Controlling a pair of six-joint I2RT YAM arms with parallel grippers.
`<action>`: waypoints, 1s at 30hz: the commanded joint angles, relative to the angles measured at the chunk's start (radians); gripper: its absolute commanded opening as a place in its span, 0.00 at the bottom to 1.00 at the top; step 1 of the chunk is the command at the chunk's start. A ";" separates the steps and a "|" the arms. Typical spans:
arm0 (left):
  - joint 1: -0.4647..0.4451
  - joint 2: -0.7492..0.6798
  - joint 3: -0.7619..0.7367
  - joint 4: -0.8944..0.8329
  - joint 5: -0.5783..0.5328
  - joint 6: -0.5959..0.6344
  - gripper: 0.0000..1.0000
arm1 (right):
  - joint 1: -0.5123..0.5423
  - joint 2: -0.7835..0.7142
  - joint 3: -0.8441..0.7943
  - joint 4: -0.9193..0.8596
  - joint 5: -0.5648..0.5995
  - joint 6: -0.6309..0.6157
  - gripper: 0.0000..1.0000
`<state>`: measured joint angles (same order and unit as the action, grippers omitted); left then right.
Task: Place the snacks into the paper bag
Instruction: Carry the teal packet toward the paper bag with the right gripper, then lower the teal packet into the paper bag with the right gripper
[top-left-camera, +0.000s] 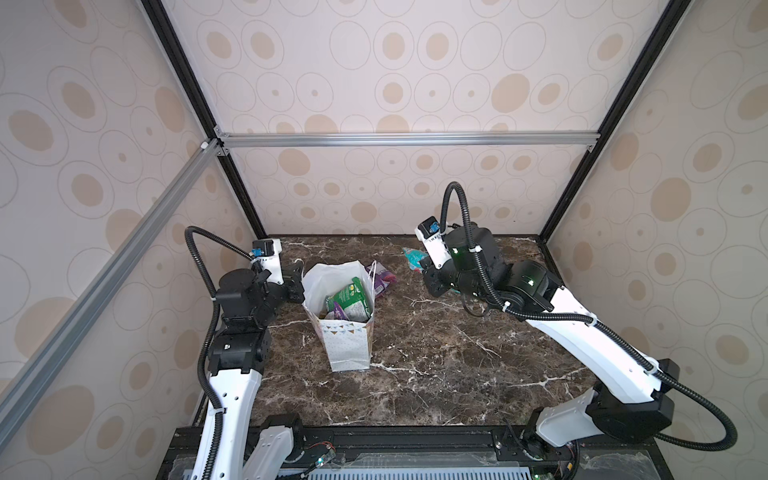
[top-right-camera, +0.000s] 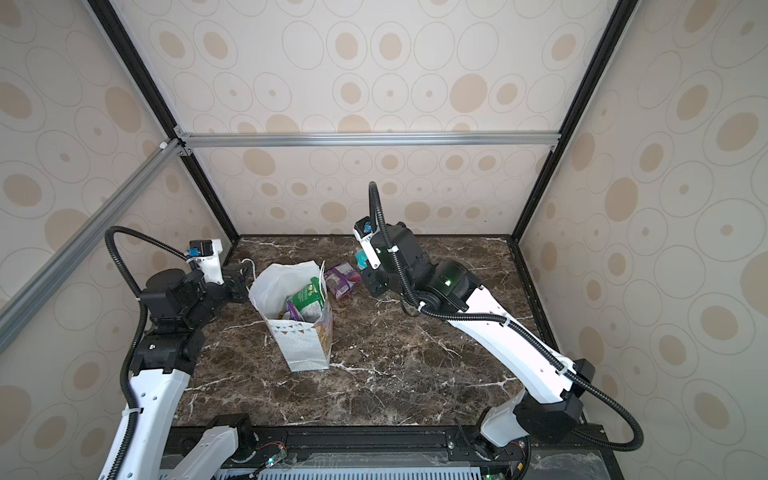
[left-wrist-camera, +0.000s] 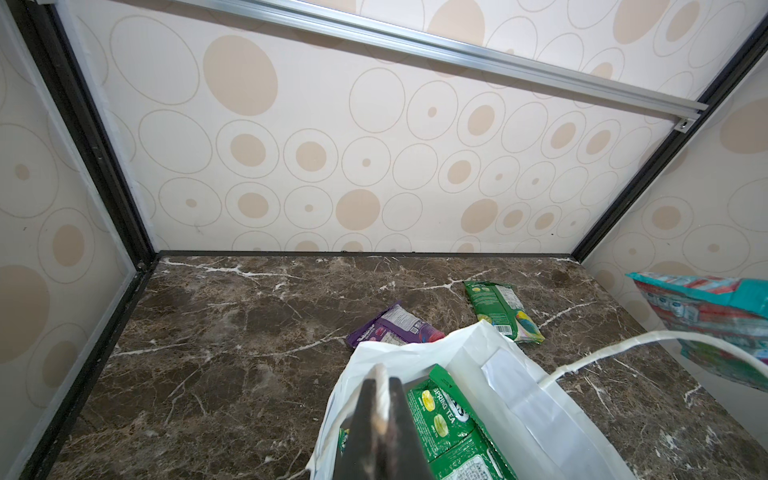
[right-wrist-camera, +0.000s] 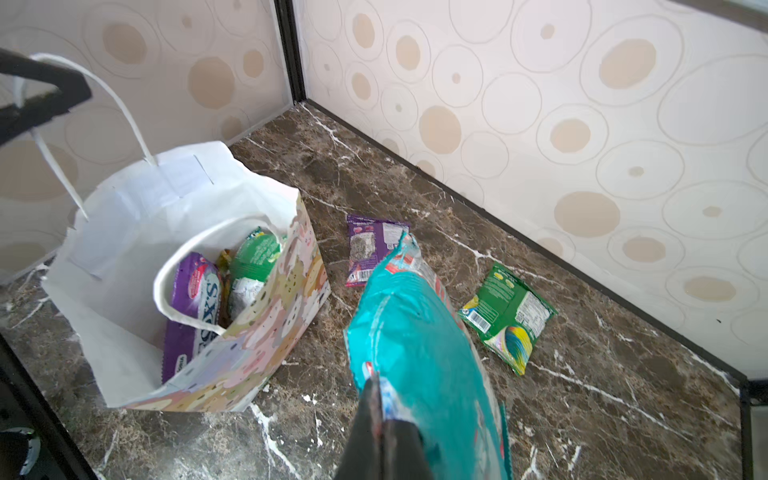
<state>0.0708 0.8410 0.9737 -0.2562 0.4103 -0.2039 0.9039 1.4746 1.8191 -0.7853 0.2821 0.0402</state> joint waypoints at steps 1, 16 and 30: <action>0.009 -0.014 0.013 0.011 0.011 0.005 0.00 | 0.035 0.010 0.078 0.045 0.048 -0.050 0.00; 0.009 -0.017 0.013 0.008 0.015 0.007 0.00 | 0.092 0.169 0.338 0.045 0.005 -0.089 0.00; 0.009 -0.016 0.011 0.011 0.021 0.005 0.00 | 0.199 0.373 0.687 0.045 -0.024 -0.147 0.00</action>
<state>0.0719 0.8391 0.9737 -0.2562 0.4171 -0.2039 1.0840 1.8252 2.4424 -0.7780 0.2615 -0.0731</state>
